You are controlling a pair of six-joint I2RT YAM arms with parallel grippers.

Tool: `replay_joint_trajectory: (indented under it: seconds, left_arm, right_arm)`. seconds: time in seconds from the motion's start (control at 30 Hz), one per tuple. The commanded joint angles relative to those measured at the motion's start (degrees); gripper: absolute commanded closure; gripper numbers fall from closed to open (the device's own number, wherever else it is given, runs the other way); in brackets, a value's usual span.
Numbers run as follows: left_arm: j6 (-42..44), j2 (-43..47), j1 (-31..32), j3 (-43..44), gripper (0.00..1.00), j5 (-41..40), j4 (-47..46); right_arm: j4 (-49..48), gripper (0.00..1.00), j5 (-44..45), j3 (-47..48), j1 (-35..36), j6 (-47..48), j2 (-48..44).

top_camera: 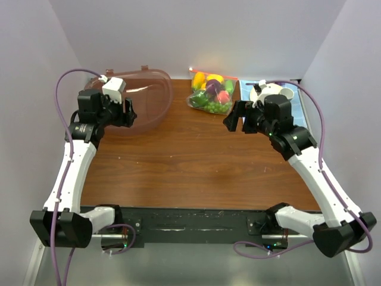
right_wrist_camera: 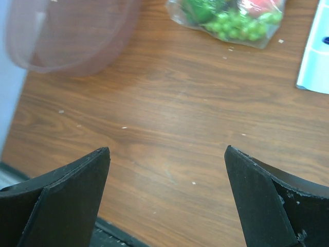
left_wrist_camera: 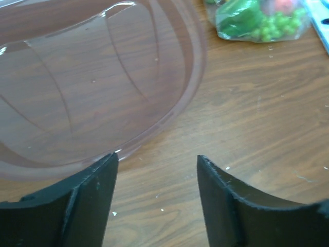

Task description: Open the zip-top bag and remove the fake food

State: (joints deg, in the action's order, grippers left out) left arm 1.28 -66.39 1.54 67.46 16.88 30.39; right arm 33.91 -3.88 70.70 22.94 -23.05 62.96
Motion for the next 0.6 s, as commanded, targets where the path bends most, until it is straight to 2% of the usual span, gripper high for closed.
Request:
replay_joint_trajectory:
  seconds: [0.0,0.03,0.2,0.3,0.4,0.57]
  left_arm:
    - [-0.22,-1.63,-0.05,-0.13,0.26,-6.58,-3.58]
    - [0.12,-2.51,-0.05,-0.40,0.22,-7.56,-3.67]
    - [1.18,-4.80,-1.36,-2.15,0.20,-14.15,-5.60]
    - [2.40,-6.81,-3.12,-1.02,0.06,-15.29,-6.57]
    - [3.29,-10.67,-3.12,1.61,0.01,-16.79,-6.05]
    - [1.98,-18.58,-3.12,5.48,0.00,-17.77,-11.56]
  right_arm:
    - [-0.42,0.01,5.18,2.77,0.35,1.60,5.14]
    - [-0.86,0.01,6.59,3.74,0.35,1.78,6.81]
    - [-2.79,0.02,17.23,14.80,0.35,2.39,19.55]
    - [-5.08,0.01,20.39,22.62,0.35,2.39,28.16]
    - [-7.54,0.01,21.02,30.10,0.35,2.65,35.99]
    - [-10.09,0.01,22.51,42.04,0.35,3.36,49.51]
